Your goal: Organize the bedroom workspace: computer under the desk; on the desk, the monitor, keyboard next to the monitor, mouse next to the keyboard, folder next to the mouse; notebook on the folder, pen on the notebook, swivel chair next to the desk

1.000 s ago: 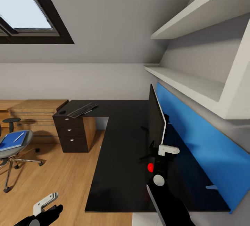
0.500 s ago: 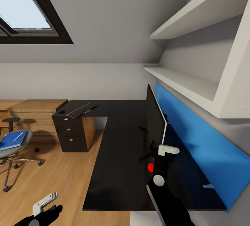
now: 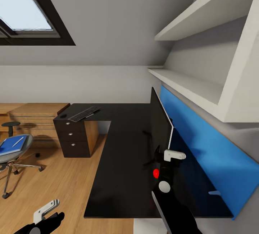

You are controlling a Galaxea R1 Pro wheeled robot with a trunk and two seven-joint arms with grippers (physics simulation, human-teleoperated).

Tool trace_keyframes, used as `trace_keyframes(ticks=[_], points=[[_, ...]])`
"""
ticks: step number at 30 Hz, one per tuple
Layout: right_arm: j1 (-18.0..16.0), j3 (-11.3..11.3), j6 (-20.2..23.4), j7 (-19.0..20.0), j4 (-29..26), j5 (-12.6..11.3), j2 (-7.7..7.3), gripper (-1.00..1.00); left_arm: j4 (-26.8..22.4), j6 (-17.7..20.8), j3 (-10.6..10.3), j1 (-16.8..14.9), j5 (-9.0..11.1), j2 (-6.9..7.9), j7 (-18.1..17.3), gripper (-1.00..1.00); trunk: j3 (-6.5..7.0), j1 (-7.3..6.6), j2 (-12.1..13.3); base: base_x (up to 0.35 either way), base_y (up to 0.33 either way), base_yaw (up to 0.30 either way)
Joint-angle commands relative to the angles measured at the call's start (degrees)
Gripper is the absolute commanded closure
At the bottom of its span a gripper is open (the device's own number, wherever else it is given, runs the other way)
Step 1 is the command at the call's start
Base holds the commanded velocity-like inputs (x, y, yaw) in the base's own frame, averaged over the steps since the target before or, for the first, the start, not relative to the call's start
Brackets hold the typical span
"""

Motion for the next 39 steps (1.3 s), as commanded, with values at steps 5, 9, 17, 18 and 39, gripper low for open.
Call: trace_keyframes(ticks=[5,9,17,18,39], points=[[0.0,0.0,0.3,-0.3,0.0,0.3,-0.02,-1.0,-0.2,0.1,0.3,0.0,0.6,-0.03,0.4,-1.0,-0.06,0.01,0.0,0.0,-0.006,0.0],[0.0,0.1,0.3,-0.3,0.0,0.3,0.0,-1.0,-0.2,0.1,0.3,0.0,0.6,-0.03,0.4,-1.0,-0.06,0.01,0.0,0.0,0.0,0.0],[0.0,0.1,0.3,-0.3,0.0,0.3,0.01,-1.0,-0.3,0.1,0.4,0.0,0.6,-0.03,0.4,-1.0,-0.06,0.01,0.0,0.0,0.0,0.0],[0.0,0.1,0.3,-0.3,0.0,0.3,0.01,-1.0,-0.3,0.1,0.4,0.0,0.6,-0.03,0.4,-1.0,-0.06,0.01,0.0,0.0,0.0,0.0],[0.0,0.1,0.3,-0.4,-0.1,0.3,0.01,-1.0,-0.5,0.1,2.0,0.0,0.8,-0.17,0.4,-1.0,-0.06,0.01,0.0,0.0,0.0,0.0]])
